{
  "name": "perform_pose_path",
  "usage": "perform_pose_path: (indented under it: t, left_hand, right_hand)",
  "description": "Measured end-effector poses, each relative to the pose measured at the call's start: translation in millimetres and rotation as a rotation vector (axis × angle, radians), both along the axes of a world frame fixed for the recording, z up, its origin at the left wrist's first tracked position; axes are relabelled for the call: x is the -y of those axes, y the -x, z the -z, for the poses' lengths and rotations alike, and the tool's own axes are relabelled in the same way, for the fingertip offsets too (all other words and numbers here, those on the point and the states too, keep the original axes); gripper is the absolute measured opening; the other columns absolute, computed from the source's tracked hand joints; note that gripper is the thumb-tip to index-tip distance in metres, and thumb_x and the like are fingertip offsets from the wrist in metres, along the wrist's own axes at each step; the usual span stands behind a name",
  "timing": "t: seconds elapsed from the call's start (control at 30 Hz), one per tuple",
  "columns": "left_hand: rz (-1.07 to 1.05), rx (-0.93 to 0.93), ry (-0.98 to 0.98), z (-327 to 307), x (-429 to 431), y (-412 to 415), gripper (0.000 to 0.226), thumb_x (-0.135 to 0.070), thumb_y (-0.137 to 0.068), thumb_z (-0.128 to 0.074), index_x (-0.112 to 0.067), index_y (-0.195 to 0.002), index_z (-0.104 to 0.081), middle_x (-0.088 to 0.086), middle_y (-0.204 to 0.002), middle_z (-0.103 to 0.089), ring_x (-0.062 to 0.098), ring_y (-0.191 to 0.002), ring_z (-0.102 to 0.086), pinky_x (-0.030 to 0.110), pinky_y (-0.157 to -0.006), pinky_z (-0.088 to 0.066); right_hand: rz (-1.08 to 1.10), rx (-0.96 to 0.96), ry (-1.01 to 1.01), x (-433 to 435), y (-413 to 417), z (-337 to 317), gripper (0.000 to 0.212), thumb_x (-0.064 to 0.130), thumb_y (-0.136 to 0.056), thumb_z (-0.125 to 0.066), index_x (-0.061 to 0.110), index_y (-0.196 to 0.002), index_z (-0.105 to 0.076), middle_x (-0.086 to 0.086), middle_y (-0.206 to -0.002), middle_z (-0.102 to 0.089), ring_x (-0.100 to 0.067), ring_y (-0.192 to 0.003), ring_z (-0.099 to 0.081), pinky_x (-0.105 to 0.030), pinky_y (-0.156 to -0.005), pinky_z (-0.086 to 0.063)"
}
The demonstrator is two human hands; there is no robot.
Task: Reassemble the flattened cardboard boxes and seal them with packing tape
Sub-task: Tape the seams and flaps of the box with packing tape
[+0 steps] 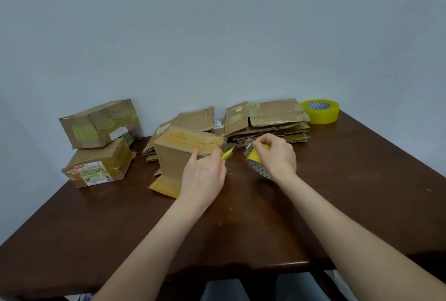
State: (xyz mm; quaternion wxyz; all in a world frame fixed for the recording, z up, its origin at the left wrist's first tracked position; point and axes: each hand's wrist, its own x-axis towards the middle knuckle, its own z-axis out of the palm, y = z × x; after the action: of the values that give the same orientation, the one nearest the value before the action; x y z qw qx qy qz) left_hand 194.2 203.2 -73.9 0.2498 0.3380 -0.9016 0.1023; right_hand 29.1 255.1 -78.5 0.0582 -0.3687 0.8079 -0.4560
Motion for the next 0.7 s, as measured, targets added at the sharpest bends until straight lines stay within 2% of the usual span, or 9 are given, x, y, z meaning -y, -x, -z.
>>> perform_pose_path:
  t: [0.03,0.07,0.1,0.13,0.27,0.4,0.5,0.6,0.7]
  left_hand:
    - [0.008,0.002,0.065,2,-2,4,0.014,-0.023,-0.092,-0.051,-0.015,-0.098,-0.061,-0.003,-0.064,-0.061,0.018,-0.059,-0.057,0.035,-0.080,-0.052]
    - [0.021,-0.005,0.109,2,-6,8,0.011,-0.024,-0.088,-0.056,-0.016,-0.092,-0.062,-0.003,-0.060,-0.059,0.018,-0.055,-0.056,0.031,-0.060,-0.050]
    - [0.023,-0.007,0.139,3,-9,11,0.010,-0.024,-0.086,-0.058,-0.016,-0.089,-0.062,-0.004,-0.059,-0.056,0.018,-0.052,-0.054,0.028,-0.047,-0.042]
    - [0.021,0.006,0.112,3,-12,16,0.010,-0.025,-0.087,-0.057,-0.016,-0.091,-0.060,-0.003,-0.062,-0.056,0.018,-0.054,-0.053,0.027,-0.043,-0.037]
    - [-0.018,0.093,-0.024,13,-12,41,0.018,-0.023,-0.098,-0.038,-0.014,-0.108,-0.050,0.002,-0.091,-0.062,0.022,-0.080,-0.058,0.031,-0.054,-0.034]
    - [0.012,0.206,-0.080,31,-20,65,0.019,-0.022,-0.098,-0.036,-0.014,-0.111,-0.047,0.004,-0.104,-0.062,0.023,-0.093,-0.058,0.030,-0.059,-0.036]
    - [0.039,0.236,-0.114,38,-26,79,0.029,-0.033,-0.100,-0.036,-0.015,-0.118,-0.051,0.004,-0.113,-0.058,0.023,-0.103,-0.056,0.032,-0.068,-0.042]
    - [0.090,-0.051,-0.198,15,-23,94,0.036,-0.042,-0.099,-0.039,-0.021,-0.122,-0.056,-0.004,-0.110,-0.060,0.016,-0.104,-0.056,0.030,-0.078,-0.046]
    - [0.142,-0.403,-0.431,-25,-19,115,0.028,-0.044,-0.091,-0.055,-0.024,-0.109,-0.061,-0.015,-0.086,-0.060,0.007,-0.083,-0.057,0.026,-0.074,-0.044]
  right_hand:
    - [-0.001,0.028,0.040,0,1,0,0.017,0.040,-0.094,-0.054,0.029,-0.094,-0.068,0.003,-0.094,-0.066,-0.019,-0.084,-0.054,-0.028,-0.068,-0.036]
    - [0.003,0.042,0.071,-1,3,-1,0.017,0.040,-0.093,-0.055,0.028,-0.094,-0.068,0.002,-0.096,-0.067,-0.020,-0.089,-0.056,-0.028,-0.069,-0.035]
    - [0.007,0.045,0.094,-2,5,-2,0.017,0.039,-0.093,-0.055,0.028,-0.095,-0.068,0.002,-0.097,-0.068,-0.021,-0.093,-0.058,-0.028,-0.070,-0.035]
    - [0.010,0.044,0.111,-3,8,-3,0.018,0.037,-0.094,-0.054,0.027,-0.095,-0.068,0.002,-0.098,-0.069,-0.022,-0.096,-0.059,-0.028,-0.070,-0.035]
    - [0.024,0.041,0.157,-11,19,-8,0.020,0.034,-0.097,-0.050,0.024,-0.098,-0.067,0.001,-0.101,-0.069,-0.023,-0.098,-0.058,-0.029,-0.072,-0.036]
    - [0.054,0.029,0.192,-23,34,-13,0.020,0.030,-0.097,-0.049,0.024,-0.100,-0.068,-0.003,-0.101,-0.069,-0.027,-0.098,-0.059,-0.031,-0.073,-0.039]
    - [0.083,0.020,0.209,-31,48,-13,0.019,0.030,-0.096,-0.050,0.026,-0.099,-0.068,-0.005,-0.104,-0.070,-0.030,-0.101,-0.059,-0.034,-0.078,-0.042]
    - [0.090,-0.010,0.218,-39,60,-11,0.018,0.032,-0.096,-0.051,0.027,-0.100,-0.068,-0.004,-0.103,-0.070,-0.029,-0.100,-0.060,-0.035,-0.077,-0.043]
    - [0.085,-0.049,0.222,-43,65,-10,0.018,0.031,-0.095,-0.052,0.026,-0.100,-0.069,-0.002,-0.103,-0.070,-0.028,-0.100,-0.060,-0.035,-0.077,-0.044]
